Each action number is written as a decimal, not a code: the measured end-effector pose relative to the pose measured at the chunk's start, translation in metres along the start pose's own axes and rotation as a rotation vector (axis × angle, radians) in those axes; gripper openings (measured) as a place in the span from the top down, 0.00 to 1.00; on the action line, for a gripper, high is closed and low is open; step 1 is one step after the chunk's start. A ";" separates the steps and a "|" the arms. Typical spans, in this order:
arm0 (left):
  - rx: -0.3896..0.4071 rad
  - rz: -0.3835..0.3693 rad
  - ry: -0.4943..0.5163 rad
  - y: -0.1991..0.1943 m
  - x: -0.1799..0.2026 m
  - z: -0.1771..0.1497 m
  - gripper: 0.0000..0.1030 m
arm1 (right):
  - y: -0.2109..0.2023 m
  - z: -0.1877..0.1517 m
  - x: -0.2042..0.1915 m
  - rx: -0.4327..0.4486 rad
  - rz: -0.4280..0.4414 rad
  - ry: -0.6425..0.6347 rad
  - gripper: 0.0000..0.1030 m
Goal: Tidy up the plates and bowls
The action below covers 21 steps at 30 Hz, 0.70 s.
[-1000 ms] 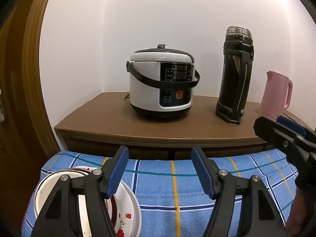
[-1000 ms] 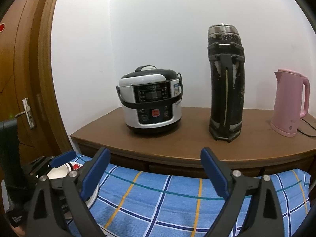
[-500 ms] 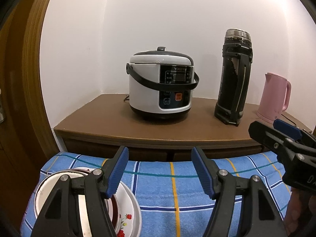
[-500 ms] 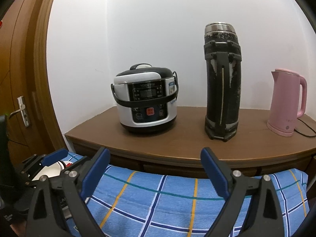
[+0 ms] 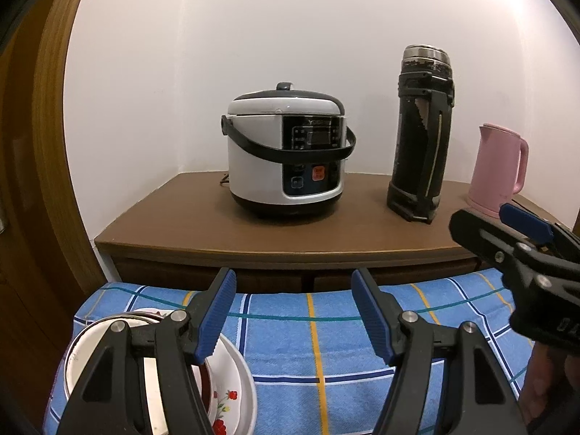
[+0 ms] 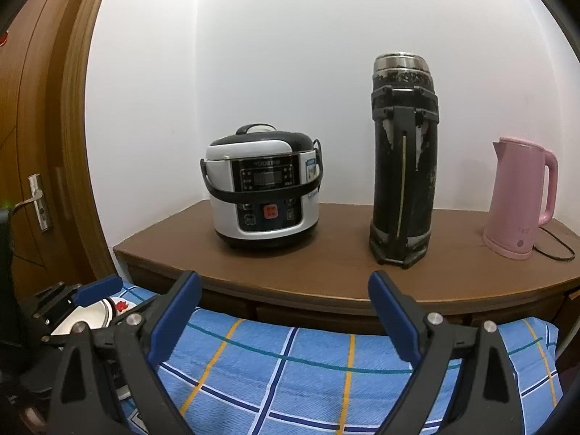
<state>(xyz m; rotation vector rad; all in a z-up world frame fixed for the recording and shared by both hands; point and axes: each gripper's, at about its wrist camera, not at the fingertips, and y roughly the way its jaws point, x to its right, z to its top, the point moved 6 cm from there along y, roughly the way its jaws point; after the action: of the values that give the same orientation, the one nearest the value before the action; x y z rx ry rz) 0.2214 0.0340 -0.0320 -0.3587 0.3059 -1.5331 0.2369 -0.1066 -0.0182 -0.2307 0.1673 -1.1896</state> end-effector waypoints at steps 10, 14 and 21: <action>-0.029 0.001 -0.018 0.005 -0.004 -0.003 0.33 | -0.001 0.001 -0.001 0.004 -0.011 -0.014 0.08; -0.047 -0.017 -0.032 0.010 -0.005 -0.005 0.33 | -0.001 0.001 -0.001 0.003 -0.012 -0.017 0.08; 0.014 -0.026 0.032 0.003 0.007 -0.003 0.33 | -0.004 0.003 0.001 0.022 -0.033 -0.031 0.08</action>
<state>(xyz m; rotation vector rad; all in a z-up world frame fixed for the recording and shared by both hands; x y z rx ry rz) 0.2227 0.0273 -0.0359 -0.3285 0.3171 -1.5674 0.2345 -0.1082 -0.0146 -0.2336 0.1238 -1.2191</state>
